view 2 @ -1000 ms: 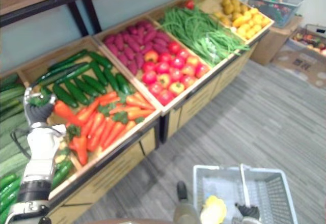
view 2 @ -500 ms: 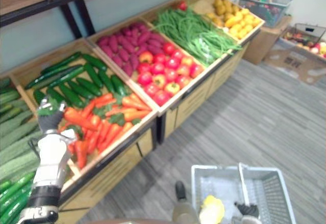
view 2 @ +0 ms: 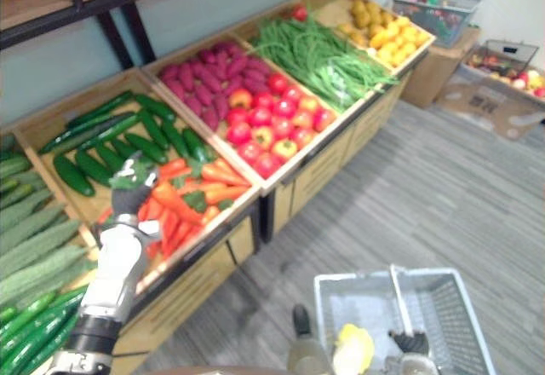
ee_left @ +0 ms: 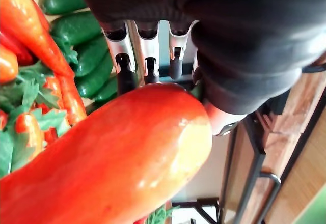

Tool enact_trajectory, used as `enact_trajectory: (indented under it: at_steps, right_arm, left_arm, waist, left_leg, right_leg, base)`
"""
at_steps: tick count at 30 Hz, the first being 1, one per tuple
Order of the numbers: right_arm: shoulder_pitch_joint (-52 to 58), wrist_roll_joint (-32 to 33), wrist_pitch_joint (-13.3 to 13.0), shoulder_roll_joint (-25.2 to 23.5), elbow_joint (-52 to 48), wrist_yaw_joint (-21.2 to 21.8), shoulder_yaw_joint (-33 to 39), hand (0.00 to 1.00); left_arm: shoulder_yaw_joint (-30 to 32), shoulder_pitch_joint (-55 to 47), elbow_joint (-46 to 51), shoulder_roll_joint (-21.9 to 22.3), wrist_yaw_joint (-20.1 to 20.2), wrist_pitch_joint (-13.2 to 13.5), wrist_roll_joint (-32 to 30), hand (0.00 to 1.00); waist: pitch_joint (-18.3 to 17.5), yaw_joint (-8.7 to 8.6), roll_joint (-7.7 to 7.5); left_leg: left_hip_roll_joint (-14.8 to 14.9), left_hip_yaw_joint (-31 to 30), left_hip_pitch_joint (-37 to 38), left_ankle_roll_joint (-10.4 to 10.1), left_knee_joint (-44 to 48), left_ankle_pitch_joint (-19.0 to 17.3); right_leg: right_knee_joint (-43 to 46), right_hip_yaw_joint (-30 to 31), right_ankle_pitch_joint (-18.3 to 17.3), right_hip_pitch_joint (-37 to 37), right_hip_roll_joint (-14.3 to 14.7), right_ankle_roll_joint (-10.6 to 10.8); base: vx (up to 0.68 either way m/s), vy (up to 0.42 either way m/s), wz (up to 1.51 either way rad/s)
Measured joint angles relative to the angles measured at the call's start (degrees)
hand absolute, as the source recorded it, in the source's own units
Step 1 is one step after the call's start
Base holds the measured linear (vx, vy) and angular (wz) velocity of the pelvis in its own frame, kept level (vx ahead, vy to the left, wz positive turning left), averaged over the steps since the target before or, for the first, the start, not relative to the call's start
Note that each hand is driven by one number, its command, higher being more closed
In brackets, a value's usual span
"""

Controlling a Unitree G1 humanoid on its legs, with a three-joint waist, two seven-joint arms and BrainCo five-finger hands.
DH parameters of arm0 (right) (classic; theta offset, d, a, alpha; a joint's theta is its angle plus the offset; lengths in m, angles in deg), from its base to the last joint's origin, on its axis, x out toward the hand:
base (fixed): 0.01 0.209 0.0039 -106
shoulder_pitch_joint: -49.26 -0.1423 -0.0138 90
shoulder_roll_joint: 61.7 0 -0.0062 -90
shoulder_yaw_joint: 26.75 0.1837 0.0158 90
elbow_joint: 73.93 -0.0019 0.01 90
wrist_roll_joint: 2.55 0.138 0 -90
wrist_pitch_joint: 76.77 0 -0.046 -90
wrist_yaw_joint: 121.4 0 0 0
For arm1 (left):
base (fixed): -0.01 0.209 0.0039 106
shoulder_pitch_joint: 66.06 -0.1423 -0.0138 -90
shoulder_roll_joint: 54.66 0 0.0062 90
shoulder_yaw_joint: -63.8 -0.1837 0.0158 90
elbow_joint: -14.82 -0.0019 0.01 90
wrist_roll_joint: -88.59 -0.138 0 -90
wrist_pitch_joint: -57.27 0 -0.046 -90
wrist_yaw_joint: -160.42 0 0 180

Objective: Pick vegetable in the basket

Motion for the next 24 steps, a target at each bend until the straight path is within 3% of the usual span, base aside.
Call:
enact_trajectory:
  at_steps: [14,24]
  right_arm:
    - [0.0,-2.6,0.7,2.3,-5.1,0.0,0.7,1.0]
    - [-1.4,-2.6,1.2,3.7,-7.2,0.0,2.3,1.0]
  left_arm:
    - [-11.7,2.5,7.6,3.4,3.5,1.0,6.4,1.0]
    - [-18.0,2.6,11.2,3.6,6.1,1.6,8.7,1.0]
  waist:
    - [-1.5,2.86,-2.1]
    - [-1.8,3.44,-2.68]
  left_leg:
    - [0.4,1.3,-1.3,0.0,3.1,-0.9]
    - [0.6,1.1,-1.4,0.0,3.2,-1.1]
  right_leg:
    - [0.0,1.5,0.9,-0.7,-0.2,-0.3]
    - [0.0,1.2,1.0,-0.6,-0.2,-0.1]
  base:
    - [-0.04,-0.027,-0.06]
    - [0.0,-0.002,0.0]
